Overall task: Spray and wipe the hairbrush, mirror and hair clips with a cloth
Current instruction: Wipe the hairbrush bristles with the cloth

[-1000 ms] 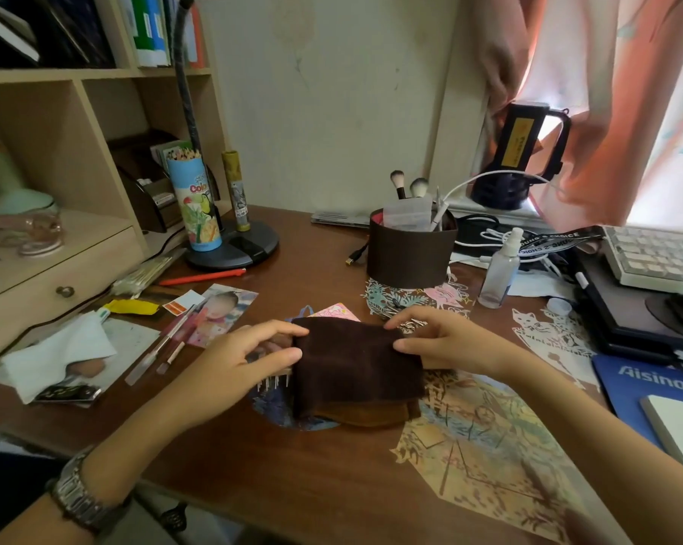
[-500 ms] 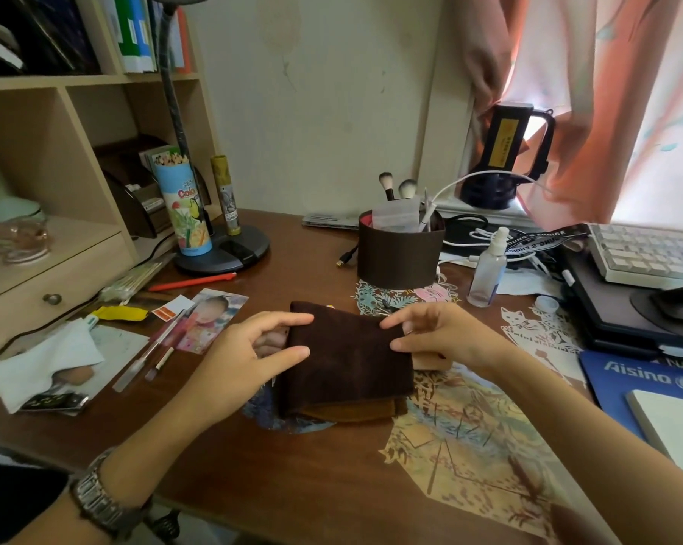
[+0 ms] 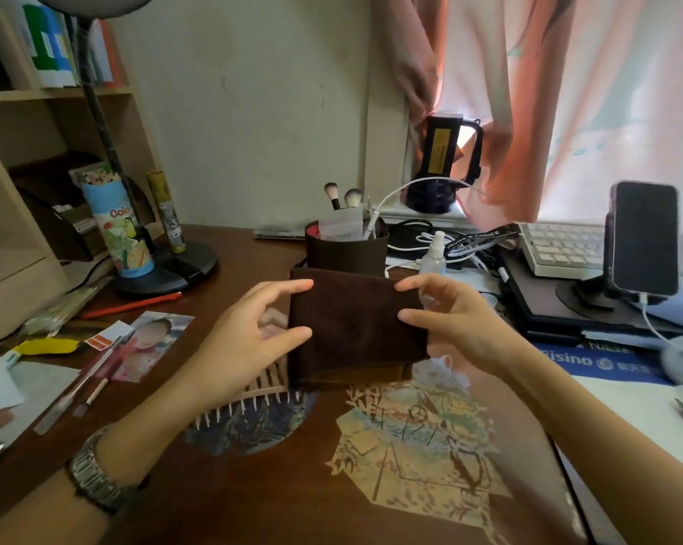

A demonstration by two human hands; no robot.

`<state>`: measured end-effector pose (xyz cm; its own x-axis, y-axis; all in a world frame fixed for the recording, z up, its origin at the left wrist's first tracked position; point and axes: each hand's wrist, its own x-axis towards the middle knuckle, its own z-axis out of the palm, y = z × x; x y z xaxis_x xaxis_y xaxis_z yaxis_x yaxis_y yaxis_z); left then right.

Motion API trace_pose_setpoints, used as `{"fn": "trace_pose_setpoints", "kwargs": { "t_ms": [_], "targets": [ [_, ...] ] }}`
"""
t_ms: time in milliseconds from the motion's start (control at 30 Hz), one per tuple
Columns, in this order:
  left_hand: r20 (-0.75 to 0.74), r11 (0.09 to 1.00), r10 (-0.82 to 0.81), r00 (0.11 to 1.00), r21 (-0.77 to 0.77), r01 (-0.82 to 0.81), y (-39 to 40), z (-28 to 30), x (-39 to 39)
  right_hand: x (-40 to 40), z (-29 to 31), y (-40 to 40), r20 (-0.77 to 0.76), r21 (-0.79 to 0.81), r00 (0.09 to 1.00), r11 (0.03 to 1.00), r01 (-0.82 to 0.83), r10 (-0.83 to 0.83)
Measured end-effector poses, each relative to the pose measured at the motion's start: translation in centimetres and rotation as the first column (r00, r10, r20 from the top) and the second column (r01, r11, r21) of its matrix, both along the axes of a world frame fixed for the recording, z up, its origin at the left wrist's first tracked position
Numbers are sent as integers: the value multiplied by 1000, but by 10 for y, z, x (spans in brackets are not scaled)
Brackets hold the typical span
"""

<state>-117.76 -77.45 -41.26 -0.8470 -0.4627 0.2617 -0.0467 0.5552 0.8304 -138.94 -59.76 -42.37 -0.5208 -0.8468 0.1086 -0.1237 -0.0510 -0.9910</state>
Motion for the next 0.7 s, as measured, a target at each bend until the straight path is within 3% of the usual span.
{"fn": "trace_pose_setpoints", "kwargs": {
  "t_ms": [133, 333, 500, 700],
  "targets": [
    [31, 987, -85, 996, 136, 81, 13, 16, -34, -16, 14, 24, 21, -21, 998, 998, 59, -59],
    [123, 940, -179, 976, 315, 132, 38, 13, -95, -42, 21, 67, -92, 124, 975, 969, 214, -204],
    [231, 931, -225, 947, 338, 139, 59, -5, -137, -58, 1, 88, -318, 240, 909, 905, 351, -268],
    [346, 930, -303, 888, 312, 196, 60, -22, -169, -72, -18, 96, -587, 348, 784, 811, 471, -203]
  ]
}}
